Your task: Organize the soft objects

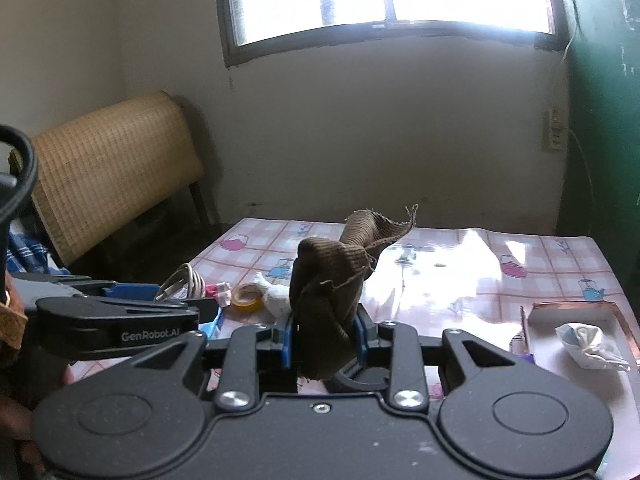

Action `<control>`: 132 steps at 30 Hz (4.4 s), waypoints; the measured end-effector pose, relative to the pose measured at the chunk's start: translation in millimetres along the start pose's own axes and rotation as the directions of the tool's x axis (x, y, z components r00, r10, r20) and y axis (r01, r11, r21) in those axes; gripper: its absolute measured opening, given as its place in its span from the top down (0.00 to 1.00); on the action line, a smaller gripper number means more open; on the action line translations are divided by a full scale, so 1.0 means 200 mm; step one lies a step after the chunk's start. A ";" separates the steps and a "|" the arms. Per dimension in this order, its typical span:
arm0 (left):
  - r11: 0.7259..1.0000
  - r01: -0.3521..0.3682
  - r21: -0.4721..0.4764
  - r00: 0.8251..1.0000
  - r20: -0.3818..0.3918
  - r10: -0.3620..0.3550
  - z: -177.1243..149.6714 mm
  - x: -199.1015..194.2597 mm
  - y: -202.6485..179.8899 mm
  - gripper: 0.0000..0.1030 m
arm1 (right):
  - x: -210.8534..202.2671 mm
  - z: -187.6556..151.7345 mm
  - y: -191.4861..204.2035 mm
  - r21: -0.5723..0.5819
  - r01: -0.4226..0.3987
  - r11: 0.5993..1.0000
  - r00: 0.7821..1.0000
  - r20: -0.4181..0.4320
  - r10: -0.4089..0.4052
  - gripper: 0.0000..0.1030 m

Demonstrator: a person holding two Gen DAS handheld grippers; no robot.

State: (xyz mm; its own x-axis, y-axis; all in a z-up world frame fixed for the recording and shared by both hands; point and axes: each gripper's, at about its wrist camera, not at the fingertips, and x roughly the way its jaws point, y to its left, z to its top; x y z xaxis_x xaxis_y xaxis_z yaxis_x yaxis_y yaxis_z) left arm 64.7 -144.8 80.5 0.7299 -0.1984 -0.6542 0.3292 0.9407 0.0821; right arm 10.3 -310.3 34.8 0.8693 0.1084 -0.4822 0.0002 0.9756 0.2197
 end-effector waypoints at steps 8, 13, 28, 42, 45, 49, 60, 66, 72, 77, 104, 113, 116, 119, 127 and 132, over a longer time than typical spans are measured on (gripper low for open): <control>0.999 0.038 0.024 0.999 0.000 -0.038 0.01 0.01 -0.10 0.41 | -0.02 0.00 -0.08 0.015 0.036 0.999 0.999 0.000 -0.036 0.66; 0.997 0.060 0.040 0.998 -0.001 -0.060 0.02 0.02 -0.17 0.41 | -0.05 -0.01 -0.14 0.023 0.062 0.998 0.998 0.001 -0.062 0.66; 0.989 0.112 0.092 0.994 -0.021 -0.111 0.00 0.08 -0.35 0.41 | -0.09 -0.05 -0.34 0.044 0.136 0.990 0.991 -0.013 -0.136 0.66; 0.971 0.185 0.150 0.983 -0.045 -0.180 -0.02 0.12 -0.55 0.41 | -0.18 -0.13 -0.59 0.073 0.246 0.967 0.969 -0.037 -0.244 0.66; 0.964 0.207 0.169 0.978 -0.049 -0.202 -0.02 0.12 -0.60 0.41 | -0.21 -0.15 -0.65 0.081 0.270 0.959 0.963 -0.044 -0.268 0.66; 0.953 0.234 0.193 0.972 -0.055 -0.228 -0.03 0.13 -0.69 0.41 | -0.24 -0.18 -0.74 0.084 0.302 0.950 0.953 -0.056 -0.298 0.66; 0.918 0.315 0.241 0.949 -0.088 -0.303 -0.06 0.16 -0.95 0.41 | -0.29 -0.21 -1.02 0.071 0.380 0.922 0.923 -0.092 -0.373 0.66; 0.904 0.348 0.249 0.937 -0.105 -0.332 -0.06 0.21 -1.07 0.41 | -0.26 -0.20 -1.14 0.044 0.408 0.912 0.908 -0.118 -0.401 0.66; 0.898 0.359 0.255 0.933 -0.112 -0.342 -0.06 0.29 -1.18 0.41 | -0.18 -0.21 -1.23 0.027 0.427 0.904 0.896 -0.148 -0.418 0.65; 0.883 0.411 0.226 0.912 -0.112 -0.395 -0.04 0.36 -1.24 0.40 | -0.12 -0.21 -1.27 0.005 0.438 0.899 0.887 -0.168 -0.431 0.44; 0.962 0.261 0.082 0.965 0.005 -0.263 0.04 0.06 -0.71 0.00 | -0.32 -0.05 -0.70 0.066 0.410 0.910 0.912 -0.026 -0.409 0.14; 0.992 0.120 0.035 0.992 -0.028 -0.119 0.02 0.08 -0.42 0.00 | -0.16 -0.03 -0.42 0.033 0.324 0.945 0.946 -0.033 -0.323 0.14; 0.996 0.092 0.005 0.995 -0.031 -0.092 0.01 0.09 -0.31 0.00 | -0.10 -0.03 -0.34 0.034 0.297 0.954 0.955 -0.033 -0.296 0.14; 0.998 0.063 -0.022 0.997 -0.036 -0.064 0.00 0.10 -0.21 0.00 | -0.03 -0.02 -0.25 0.030 0.273 0.962 0.962 -0.041 -0.271 0.14; 0.997 0.002 -0.073 0.999 -0.044 -0.005 -0.04 0.11 0.01 0.00 | 0.10 -0.01 -0.04 -0.010 0.216 0.976 0.975 -0.057 -0.216 0.14; 0.995 -0.033 -0.098 0.998 -0.058 0.027 -0.06 0.13 0.13 0.00 | 0.19 -0.02 0.06 -0.022 0.184 0.983 0.980 -0.070 -0.185 0.13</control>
State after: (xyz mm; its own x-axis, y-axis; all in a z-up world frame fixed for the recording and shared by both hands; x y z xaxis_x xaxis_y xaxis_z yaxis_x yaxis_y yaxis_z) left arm 84.4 -122.5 56.4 0.7024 -0.1566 -0.6943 0.2453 0.9690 0.0296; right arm 41.3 -293.8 16.7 0.8178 -0.0605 -0.5724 0.1490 0.9828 0.1090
